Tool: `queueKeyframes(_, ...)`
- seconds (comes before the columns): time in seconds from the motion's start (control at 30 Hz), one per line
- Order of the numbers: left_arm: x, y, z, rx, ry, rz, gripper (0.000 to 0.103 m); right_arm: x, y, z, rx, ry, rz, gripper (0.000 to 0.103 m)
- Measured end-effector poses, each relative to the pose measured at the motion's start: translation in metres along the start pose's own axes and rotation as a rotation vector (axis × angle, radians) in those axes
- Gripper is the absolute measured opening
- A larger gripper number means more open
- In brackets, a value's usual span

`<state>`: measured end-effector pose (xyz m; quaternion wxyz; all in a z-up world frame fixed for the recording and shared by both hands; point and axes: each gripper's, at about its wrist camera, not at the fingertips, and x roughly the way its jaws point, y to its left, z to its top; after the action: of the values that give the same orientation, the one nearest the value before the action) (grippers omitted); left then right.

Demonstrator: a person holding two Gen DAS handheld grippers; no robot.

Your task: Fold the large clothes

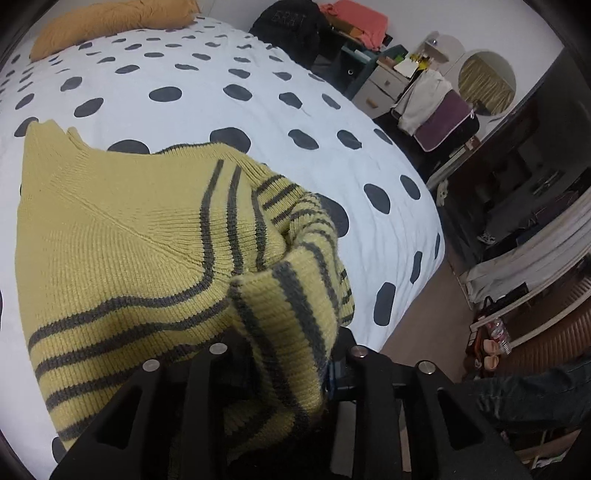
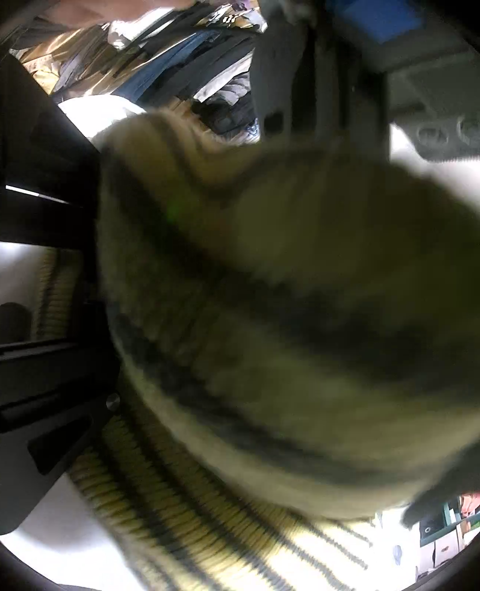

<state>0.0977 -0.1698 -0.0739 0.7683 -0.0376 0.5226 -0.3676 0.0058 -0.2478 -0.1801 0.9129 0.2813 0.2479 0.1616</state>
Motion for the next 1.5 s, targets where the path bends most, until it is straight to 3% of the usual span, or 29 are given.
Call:
queueKeyframes(0.03, -0.001, -0.001, 0.000, -0.006, 0.001, -0.006, 0.041, -0.002, -0.001, 0.001, 0.006, 0.002, 0.003, 0.002)
queueKeyframes(0.1, 0.000, -0.006, 0.001, -0.014, 0.013, -0.055, 0.076, -0.013, -0.002, 0.000, 0.008, -0.004, 0.009, 0.006)
queueKeyframes(0.13, -0.002, -0.012, 0.002, -0.010, 0.013, -0.090, 0.082, -0.019, -0.002, 0.000, 0.005, 0.001, 0.000, 0.006)
queueKeyframes(0.27, -0.021, -0.042, 0.004, 0.055, -0.042, -0.121, 0.085, -0.064, -0.013, 0.000, 0.029, 0.011, -0.052, 0.014)
queueKeyframes(0.3, -0.032, -0.041, 0.007, 0.043, -0.062, -0.159, 0.085, -0.076, -0.017, 0.001, 0.046, 0.006, -0.078, 0.019)
queueKeyframes(0.37, -0.058, -0.028, 0.012, -0.032, -0.109, -0.188, 0.086, -0.103, -0.027, 0.005, 0.087, 0.005, -0.149, 0.020)
queueKeyframes(0.43, -0.080, -0.010, 0.010, -0.090, -0.153, -0.156, 0.087, -0.129, -0.035, 0.015, 0.138, -0.004, -0.192, 0.021)
queueKeyframes(0.5, -0.102, 0.015, 0.003, -0.150, -0.204, -0.029, 0.087, -0.148, -0.029, 0.037, 0.164, -0.030, -0.168, 0.023)
queueKeyframes(0.6, -0.122, 0.052, -0.021, -0.219, -0.247, 0.136, 0.087, -0.158, 0.007, 0.082, 0.059, -0.063, -0.134, 0.027)
queueKeyframes(0.7, -0.119, 0.075, -0.045, -0.261, -0.218, 0.200, 0.087, -0.125, 0.036, 0.131, -0.015, 0.039, -0.142, 0.062)
queueKeyframes(0.8, -0.113, 0.082, -0.068, -0.272, -0.217, 0.274, 0.087, -0.080, 0.039, 0.148, 0.005, 0.213, -0.089, 0.060)
queueKeyframes(0.87, -0.102, 0.082, -0.078, -0.250, -0.211, 0.300, 0.087, -0.053, 0.018, 0.139, 0.038, 0.334, -0.149, 0.039)
queueKeyframes(0.93, -0.088, 0.082, -0.088, -0.225, -0.192, 0.303, 0.087, -0.036, -0.018, 0.127, 0.044, 0.435, -0.345, 0.000)
queueKeyframes(0.97, -0.080, 0.080, -0.088, -0.206, -0.173, 0.294, 0.087, -0.034, -0.040, 0.116, 0.069, 0.456, -0.386, 0.000)
queueKeyframes(1.03, -0.062, 0.075, -0.090, -0.176, -0.136, 0.299, 0.089, -0.046, -0.072, 0.094, 0.170, 0.473, -0.352, 0.000)
queueKeyframes(1.17, -0.054, 0.070, -0.098, -0.159, -0.138, 0.308, 0.089, -0.067, -0.057, 0.109, 0.157, 0.420, -0.287, 0.001)
queueKeyframes(1.2, -0.054, 0.068, -0.098, -0.154, -0.140, 0.312, 0.089, -0.071, -0.053, 0.120, 0.162, 0.389, -0.279, 0.011)
queueKeyframes(1.27, -0.056, 0.069, -0.100, -0.155, -0.141, 0.303, 0.089, -0.067, -0.044, 0.147, 0.121, 0.338, -0.307, 0.052)
queueKeyframes(1.3, -0.056, 0.070, -0.101, -0.165, -0.139, 0.294, 0.089, -0.060, -0.039, 0.155, 0.077, 0.344, -0.317, 0.084)
queueKeyframes(1.4, -0.055, 0.076, -0.103, -0.203, -0.132, 0.257, 0.090, -0.026, -0.031, 0.175, -0.015, 0.398, -0.337, 0.087)
queueKeyframes(1.5, -0.054, 0.079, -0.103, -0.215, -0.128, 0.244, 0.090, 0.003, -0.025, 0.173, -0.047, 0.470, -0.319, 0.086)
